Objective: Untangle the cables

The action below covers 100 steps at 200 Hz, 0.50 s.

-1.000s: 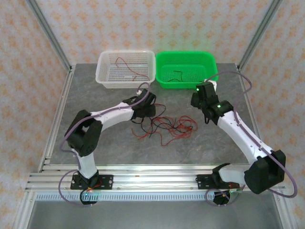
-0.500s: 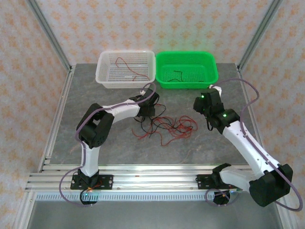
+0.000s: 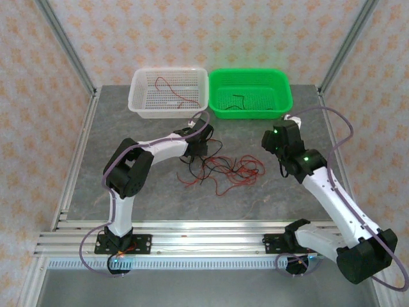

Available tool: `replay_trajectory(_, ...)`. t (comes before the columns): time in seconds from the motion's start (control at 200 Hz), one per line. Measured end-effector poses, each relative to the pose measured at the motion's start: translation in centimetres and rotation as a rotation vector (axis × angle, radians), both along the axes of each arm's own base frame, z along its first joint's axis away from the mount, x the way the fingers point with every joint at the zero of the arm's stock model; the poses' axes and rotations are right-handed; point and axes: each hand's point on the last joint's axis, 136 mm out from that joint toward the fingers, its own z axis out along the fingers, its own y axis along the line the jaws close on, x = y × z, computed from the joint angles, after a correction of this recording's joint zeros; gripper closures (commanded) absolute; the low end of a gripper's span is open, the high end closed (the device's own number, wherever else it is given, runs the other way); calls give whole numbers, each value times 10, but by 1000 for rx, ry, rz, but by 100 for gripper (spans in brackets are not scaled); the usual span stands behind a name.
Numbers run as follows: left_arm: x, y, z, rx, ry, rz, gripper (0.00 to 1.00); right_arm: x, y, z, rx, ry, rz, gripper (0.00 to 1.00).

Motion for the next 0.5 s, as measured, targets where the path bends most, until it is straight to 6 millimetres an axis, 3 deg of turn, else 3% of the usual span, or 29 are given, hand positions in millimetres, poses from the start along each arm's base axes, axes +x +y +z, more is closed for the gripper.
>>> replay_trajectory(0.2, 1, -1, 1, -1, -5, -3, 100, -4, -2, 6, 13, -14, -4, 46)
replay_trajectory(0.415, 2, 1, 2, 8, -14, 0, 100, -10, 3, 15, 60, -40, 16, 46)
replay_trajectory(0.501, 3, 2, 13, 6, -34, 5, 100, -13, 9, 19, 101, -51, 43, 46)
